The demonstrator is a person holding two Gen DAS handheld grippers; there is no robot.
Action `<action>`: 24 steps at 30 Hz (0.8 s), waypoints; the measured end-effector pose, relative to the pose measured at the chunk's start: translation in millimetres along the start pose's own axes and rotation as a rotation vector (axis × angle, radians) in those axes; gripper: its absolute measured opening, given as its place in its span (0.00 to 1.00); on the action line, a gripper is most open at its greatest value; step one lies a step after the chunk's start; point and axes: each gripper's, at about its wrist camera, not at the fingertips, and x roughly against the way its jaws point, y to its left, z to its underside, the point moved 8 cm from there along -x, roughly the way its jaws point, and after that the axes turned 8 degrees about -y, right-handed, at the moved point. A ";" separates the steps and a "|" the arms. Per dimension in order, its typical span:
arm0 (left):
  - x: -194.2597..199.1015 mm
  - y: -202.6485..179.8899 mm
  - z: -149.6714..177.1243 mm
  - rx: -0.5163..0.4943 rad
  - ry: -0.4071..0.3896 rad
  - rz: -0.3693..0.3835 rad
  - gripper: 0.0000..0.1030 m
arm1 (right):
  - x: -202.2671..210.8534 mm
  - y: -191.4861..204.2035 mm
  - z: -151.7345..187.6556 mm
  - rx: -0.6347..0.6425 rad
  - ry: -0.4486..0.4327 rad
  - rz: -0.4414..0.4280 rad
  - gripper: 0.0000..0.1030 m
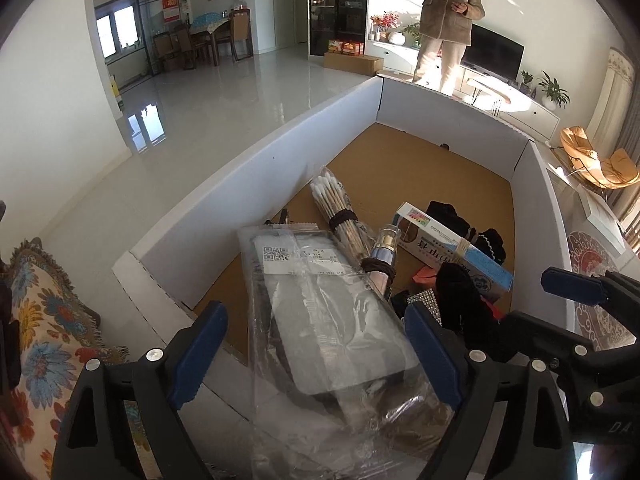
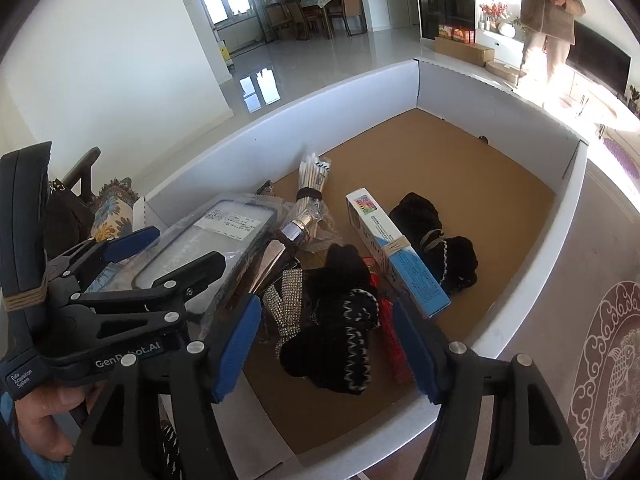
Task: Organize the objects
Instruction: 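Carry the bag and pouch into the bin and open both tools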
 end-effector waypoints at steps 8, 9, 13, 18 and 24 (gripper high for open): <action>25.4 -9.9 2.1 0.051 0.008 -0.064 0.92 | 31.8 -20.6 -0.2 -0.025 -0.010 0.051 0.91; 30.0 -9.1 2.9 0.064 0.002 -0.074 0.92 | 33.9 -21.9 0.8 -0.026 -0.003 0.055 0.91; 46.3 -9.0 9.3 0.092 0.001 -0.097 0.92 | 42.9 -25.9 4.1 -0.036 0.005 0.068 0.91; 62.8 -13.5 9.5 0.058 -0.041 -0.118 0.92 | 48.1 -24.8 5.3 -0.036 0.013 0.077 0.91; 72.4 -11.6 9.0 0.045 -0.060 -0.154 0.92 | 45.5 -18.4 5.1 -0.005 0.031 0.093 0.91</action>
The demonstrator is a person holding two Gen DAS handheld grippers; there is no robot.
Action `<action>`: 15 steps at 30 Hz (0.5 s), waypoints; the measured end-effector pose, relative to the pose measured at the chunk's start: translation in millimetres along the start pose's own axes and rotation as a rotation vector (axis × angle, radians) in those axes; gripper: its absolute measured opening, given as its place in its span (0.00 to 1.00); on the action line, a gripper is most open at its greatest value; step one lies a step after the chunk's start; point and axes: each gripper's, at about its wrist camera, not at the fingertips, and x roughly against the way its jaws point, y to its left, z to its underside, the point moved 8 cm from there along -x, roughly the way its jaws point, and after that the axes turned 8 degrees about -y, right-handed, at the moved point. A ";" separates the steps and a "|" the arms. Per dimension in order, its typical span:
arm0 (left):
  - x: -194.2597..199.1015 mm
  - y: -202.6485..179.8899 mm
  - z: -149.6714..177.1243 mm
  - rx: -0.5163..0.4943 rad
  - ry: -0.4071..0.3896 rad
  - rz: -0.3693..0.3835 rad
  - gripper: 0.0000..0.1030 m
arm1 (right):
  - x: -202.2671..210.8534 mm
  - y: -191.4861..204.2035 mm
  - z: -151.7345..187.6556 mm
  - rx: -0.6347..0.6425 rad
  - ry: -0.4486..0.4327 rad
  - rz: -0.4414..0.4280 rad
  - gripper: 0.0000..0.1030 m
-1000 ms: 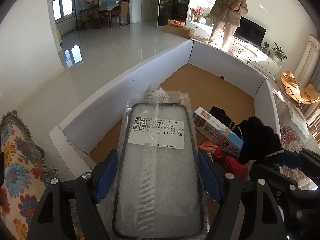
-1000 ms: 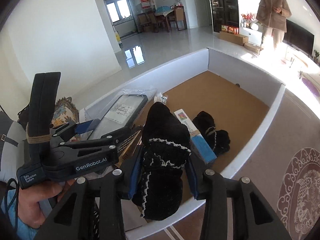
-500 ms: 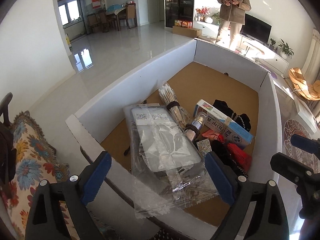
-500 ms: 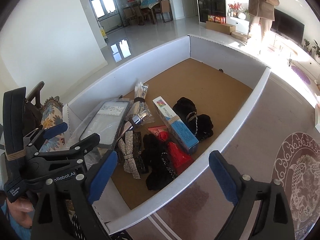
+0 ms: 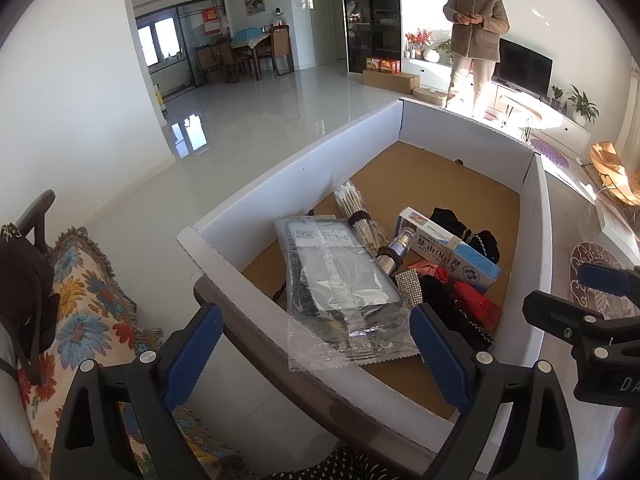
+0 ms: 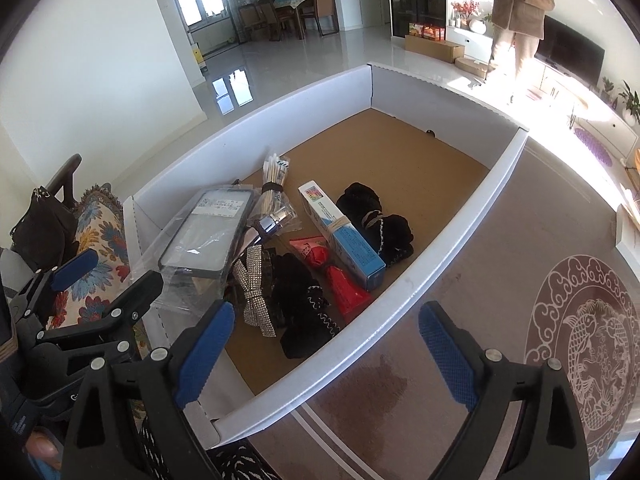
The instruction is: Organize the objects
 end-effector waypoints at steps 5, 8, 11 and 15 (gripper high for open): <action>-0.5 2.6 1.0 -0.003 0.008 -0.010 0.92 | -5.6 5.0 0.3 0.015 0.018 0.010 0.91; -1.7 4.4 1.0 -0.004 0.009 -0.015 0.92 | -9.7 8.1 0.5 0.029 0.033 0.024 0.91; -3.6 6.0 1.6 0.002 0.020 -0.016 0.92 | -14.4 9.5 -0.1 0.046 0.055 0.047 0.91; -6.4 9.8 2.2 0.013 0.030 -0.014 0.92 | -16.9 10.9 -1.3 0.064 0.067 0.067 0.91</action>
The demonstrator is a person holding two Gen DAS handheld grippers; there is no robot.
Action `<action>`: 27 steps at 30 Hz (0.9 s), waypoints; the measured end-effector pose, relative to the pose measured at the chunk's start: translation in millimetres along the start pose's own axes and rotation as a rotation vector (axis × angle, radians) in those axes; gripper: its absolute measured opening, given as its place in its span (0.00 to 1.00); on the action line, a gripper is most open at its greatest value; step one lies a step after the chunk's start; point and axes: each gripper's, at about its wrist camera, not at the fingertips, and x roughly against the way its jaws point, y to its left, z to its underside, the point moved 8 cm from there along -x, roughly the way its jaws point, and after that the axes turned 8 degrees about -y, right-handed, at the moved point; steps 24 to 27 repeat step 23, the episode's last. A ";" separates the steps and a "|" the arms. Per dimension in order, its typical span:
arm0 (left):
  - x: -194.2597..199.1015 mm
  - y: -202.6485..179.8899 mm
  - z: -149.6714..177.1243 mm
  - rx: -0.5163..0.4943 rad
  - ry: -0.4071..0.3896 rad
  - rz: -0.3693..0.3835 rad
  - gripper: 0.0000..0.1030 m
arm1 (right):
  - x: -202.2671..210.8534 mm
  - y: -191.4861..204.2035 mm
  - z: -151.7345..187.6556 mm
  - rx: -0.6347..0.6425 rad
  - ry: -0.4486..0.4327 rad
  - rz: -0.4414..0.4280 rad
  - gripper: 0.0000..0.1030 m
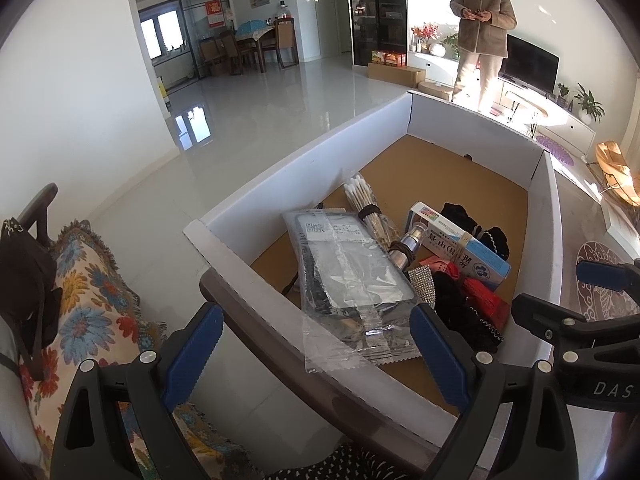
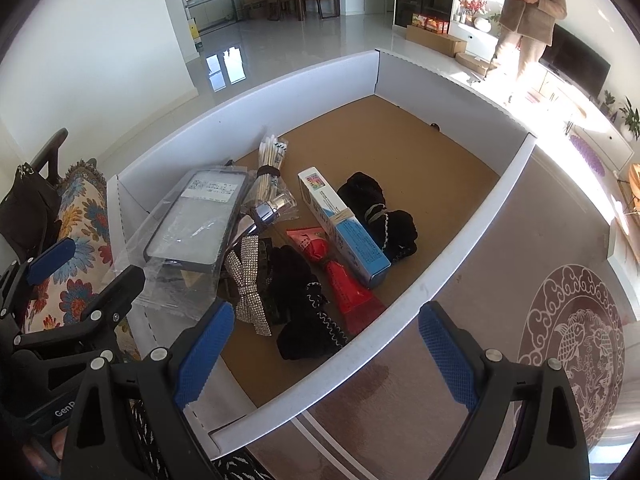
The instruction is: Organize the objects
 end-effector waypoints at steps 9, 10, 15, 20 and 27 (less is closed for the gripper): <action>-1.6 5.6 -4.4 0.000 -0.005 -0.016 0.92 | 1.2 -2.4 -3.9 -0.014 -0.008 0.014 0.91; -1.7 5.8 -4.9 -0.001 -0.006 -0.018 0.92 | 1.3 -2.2 -4.3 -0.013 -0.008 0.015 0.91; -3.3 6.0 -5.5 0.005 -0.001 -0.015 0.92 | -0.8 -0.7 -4.4 -0.011 -0.006 0.012 0.91; -5.9 5.7 -4.8 0.039 0.009 0.031 0.92 | -2.8 0.3 -4.8 -0.014 -0.007 0.009 0.91; -1.1 6.8 -8.6 0.042 -0.020 0.014 0.93 | -0.3 -3.2 -5.7 -0.020 -0.022 0.010 0.91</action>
